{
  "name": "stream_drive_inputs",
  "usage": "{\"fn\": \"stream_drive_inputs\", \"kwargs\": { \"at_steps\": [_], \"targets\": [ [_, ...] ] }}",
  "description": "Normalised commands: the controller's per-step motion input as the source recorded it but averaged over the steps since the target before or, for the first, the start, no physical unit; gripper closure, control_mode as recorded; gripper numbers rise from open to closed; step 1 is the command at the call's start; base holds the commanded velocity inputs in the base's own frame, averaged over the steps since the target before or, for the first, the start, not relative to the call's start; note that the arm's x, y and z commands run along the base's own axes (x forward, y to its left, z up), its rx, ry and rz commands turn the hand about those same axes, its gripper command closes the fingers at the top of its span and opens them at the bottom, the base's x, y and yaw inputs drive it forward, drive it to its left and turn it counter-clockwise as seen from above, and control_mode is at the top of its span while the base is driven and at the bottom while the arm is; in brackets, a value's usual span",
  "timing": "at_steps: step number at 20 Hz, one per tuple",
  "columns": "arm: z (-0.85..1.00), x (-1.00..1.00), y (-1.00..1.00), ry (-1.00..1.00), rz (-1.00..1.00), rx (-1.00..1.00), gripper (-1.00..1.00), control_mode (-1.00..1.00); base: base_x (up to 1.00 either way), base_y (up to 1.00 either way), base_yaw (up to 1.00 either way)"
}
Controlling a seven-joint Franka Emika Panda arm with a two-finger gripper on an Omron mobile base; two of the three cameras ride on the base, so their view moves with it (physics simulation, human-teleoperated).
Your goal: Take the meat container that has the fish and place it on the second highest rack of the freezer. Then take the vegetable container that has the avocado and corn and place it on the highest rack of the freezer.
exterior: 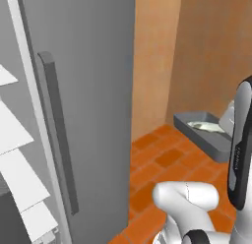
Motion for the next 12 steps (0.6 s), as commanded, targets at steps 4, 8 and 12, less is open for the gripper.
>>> {"fn": "stream_drive_inputs", "kwargs": {
  "at_steps": [4,8,12],
  "targets": [
    [0.00,0.00,0.00,0.00,0.00,0.00,1.00,1.00,-0.05,0.04,0.93],
    [0.00,0.00,0.00,0.00,0.00,0.00,1.00,1.00,0.00,0.04,0.85],
    [0.00,0.00,0.00,0.00,0.00,0.00,1.00,1.00,0.53,0.29,0.46]
  ]
}}
